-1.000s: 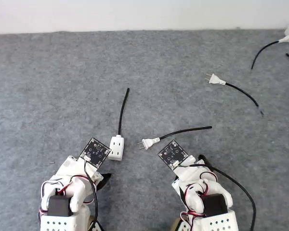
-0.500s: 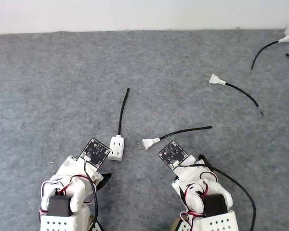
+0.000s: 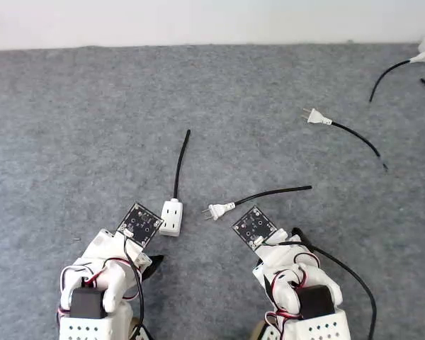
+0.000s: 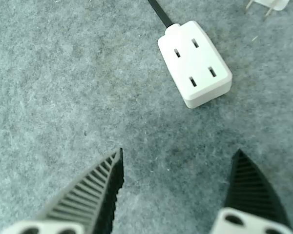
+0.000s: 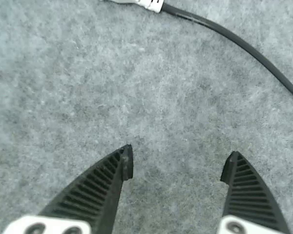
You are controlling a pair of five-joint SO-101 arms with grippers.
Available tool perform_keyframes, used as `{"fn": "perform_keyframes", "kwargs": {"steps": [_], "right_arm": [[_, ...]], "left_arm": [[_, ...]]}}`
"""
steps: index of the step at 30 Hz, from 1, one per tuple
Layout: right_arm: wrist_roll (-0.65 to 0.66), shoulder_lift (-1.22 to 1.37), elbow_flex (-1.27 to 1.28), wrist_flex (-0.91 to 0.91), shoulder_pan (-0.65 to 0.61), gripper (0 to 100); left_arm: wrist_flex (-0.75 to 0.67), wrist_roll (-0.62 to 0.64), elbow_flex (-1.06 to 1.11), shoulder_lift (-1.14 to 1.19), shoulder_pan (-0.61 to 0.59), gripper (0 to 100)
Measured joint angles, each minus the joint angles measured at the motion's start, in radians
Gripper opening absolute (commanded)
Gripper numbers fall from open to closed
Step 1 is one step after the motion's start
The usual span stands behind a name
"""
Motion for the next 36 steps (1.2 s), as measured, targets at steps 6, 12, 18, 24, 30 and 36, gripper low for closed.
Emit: {"fn": "perform_keyframes", "kwargs": {"steps": [6,12,18,24,30,36], "right_arm": [[0.0,0.0,0.0,0.0,0.0,29.7],[0.0,0.0,0.0,-0.002,0.029,29.7],[0.0,0.0,-0.006,-0.063,0.17,29.7],[-0.002,0.0,-0.195,-0.068,0.269,29.7],[-0.002,-0.008,-0.384,-0.026,0.244,29.6],[0.0,-0.012,-0.422,-0.023,0.114,29.6]], "left_arm": [[0.0,0.0,0.0,0.0,0.034,33],[0.0,0.0,0.0,0.0,0.023,33],[-0.091,-0.118,-0.015,0.0,-0.164,33],[-0.084,-0.137,-0.199,0.0,-0.213,33],[-0.018,-0.092,-0.465,-0.002,-0.147,33],[-0.06,0.063,-0.523,0.083,-0.005,33]]}}
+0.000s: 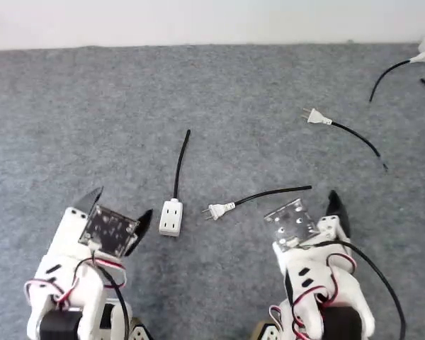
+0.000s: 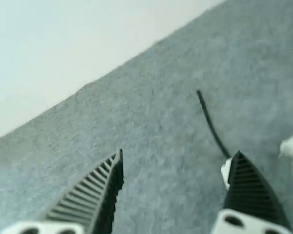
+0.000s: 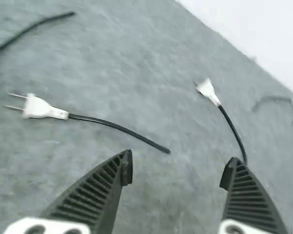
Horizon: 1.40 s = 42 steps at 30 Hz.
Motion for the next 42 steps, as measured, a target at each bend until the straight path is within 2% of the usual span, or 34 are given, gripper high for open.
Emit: {"fn": "perform_keyframes", "kwargs": {"steps": [4,9,13,17,21,26,29,33,38,42], "right_arm": [[0.078,-0.002,0.0,0.005,-0.129,29.6],[0.238,-0.003,0.055,0.005,-0.253,29.6],[0.399,-0.003,0.158,-0.003,-0.33,29.6],[0.514,0.009,0.238,-0.095,-0.347,29.6],[0.486,0.008,0.245,-0.176,-0.347,29.6],[0.313,0.16,0.143,-0.186,-0.368,29.6],[0.195,0.31,-0.021,-0.178,-0.374,29.6],[0.121,0.582,-0.192,-0.163,-0.47,29.6],[0.112,0.944,-0.261,-0.249,-0.542,29.6],[0.21,1.174,-0.269,-0.31,-0.578,29.6]], "left_arm": [[-0.126,0.14,-0.002,0.078,0.003,33],[-0.222,0.273,-0.002,0.101,-0.123,33],[-0.241,0.373,-0.002,0.103,-0.207,33],[-0.244,0.391,-0.02,0.103,-0.227,33],[-0.244,0.394,-0.025,0.103,-0.227,33],[-0.244,0.394,-0.025,0.107,-0.227,33],[-0.244,0.394,-0.025,0.107,-0.227,33],[-0.244,0.394,-0.025,0.107,-0.245,33],[-0.244,0.394,-0.025,0.107,-0.308,33],[-0.244,0.381,-0.025,0.107,-0.321,33]]}}
